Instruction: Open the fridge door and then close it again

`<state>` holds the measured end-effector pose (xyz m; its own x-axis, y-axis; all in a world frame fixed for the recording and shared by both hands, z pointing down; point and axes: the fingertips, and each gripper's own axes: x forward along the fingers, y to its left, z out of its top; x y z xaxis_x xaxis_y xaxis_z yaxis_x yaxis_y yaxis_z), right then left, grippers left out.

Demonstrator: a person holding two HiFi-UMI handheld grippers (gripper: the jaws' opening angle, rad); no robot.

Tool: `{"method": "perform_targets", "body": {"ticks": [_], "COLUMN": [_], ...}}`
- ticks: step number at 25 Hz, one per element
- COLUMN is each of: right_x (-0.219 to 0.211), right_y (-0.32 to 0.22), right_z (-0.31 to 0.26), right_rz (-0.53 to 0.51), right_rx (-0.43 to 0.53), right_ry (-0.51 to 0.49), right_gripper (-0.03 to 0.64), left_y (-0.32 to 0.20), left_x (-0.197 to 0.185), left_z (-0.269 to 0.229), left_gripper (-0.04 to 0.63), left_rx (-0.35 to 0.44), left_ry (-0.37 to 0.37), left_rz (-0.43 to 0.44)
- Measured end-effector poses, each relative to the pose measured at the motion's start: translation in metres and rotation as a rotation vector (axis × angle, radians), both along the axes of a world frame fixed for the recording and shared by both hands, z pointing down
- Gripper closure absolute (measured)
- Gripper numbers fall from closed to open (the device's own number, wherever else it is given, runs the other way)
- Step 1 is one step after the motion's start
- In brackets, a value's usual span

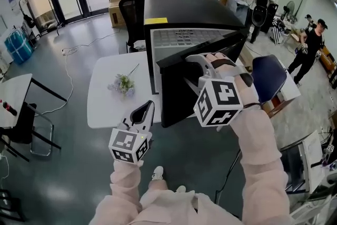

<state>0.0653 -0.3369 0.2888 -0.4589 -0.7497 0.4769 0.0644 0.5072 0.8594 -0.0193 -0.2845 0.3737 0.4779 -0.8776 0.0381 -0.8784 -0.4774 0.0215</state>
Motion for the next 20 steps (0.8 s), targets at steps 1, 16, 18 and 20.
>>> {"method": "perform_targets", "body": {"ticks": [1,16,18,20], "right_x": [0.002,0.049,0.055,0.061], "right_y": [0.004,0.054,0.06,0.063], "right_z": [0.0,0.004,0.004,0.004], "right_rz": [-0.007,-0.007,-0.006,-0.003], "right_rx": [-0.001,-0.003,-0.002,-0.001], "right_ry": [-0.002,0.023,0.031,0.034], "right_gripper": [0.477,0.456,0.454,0.454], "left_y": [0.005,0.053,0.058,0.061], "left_x": [0.003,0.047,0.054,0.059], "left_z": [0.002,0.002,0.004,0.005], "left_gripper": [0.584,0.584,0.584,0.584], "left_rx": [0.001,0.037,0.035,0.033], "left_ry": [-0.001,0.0,0.0,-0.003], "left_rz": [0.002,0.045,0.051,0.059]}}
